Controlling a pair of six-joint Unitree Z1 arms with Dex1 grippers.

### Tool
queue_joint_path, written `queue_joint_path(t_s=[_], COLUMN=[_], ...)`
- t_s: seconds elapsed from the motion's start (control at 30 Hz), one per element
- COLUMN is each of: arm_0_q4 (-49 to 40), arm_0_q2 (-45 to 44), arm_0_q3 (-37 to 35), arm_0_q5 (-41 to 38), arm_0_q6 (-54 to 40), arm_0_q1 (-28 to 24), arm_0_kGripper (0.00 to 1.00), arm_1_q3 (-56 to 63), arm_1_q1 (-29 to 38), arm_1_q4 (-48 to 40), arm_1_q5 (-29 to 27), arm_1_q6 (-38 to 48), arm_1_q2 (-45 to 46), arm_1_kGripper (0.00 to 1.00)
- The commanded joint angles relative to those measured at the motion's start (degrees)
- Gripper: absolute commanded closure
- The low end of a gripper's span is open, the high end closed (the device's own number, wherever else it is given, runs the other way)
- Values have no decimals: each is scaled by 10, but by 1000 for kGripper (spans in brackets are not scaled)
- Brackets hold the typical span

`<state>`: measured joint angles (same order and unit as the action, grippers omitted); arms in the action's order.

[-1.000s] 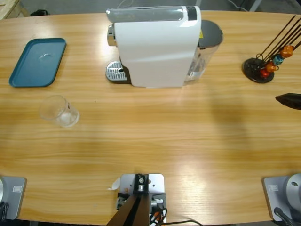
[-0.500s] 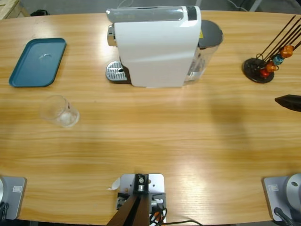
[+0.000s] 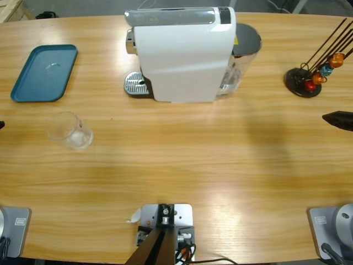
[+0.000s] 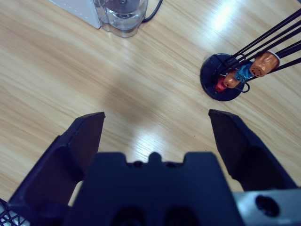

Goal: Pour coffee

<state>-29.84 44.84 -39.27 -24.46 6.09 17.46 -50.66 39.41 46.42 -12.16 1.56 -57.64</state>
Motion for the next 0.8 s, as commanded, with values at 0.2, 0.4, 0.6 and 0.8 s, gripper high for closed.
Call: queue_joint_path(t_s=[0.2,0.4,0.6,0.8], arm_0_q4=[7,10,12,12], arm_0_q2=[14,122,284,401], arm_0_q3=[13,-103,-242,-320], arm_0_q5=[5,-15,-55,-116], arm_0_q6=[4,35,140,226], arm_0_q1=[4,5,5,16], arm_0_kGripper=[36,47,60,55], arm_1_q3=[13,12,13,14], arm_1_q1=[-1,-1,-1,-1], arm_1_q4=[0,1,0,-3], arm_1_q5=[7,7,6,7], arm_1_q6=[-5,-5,-5,-5], arm_1_q2=[4,0,6,11], arm_1_kGripper=[0,0,0,0])
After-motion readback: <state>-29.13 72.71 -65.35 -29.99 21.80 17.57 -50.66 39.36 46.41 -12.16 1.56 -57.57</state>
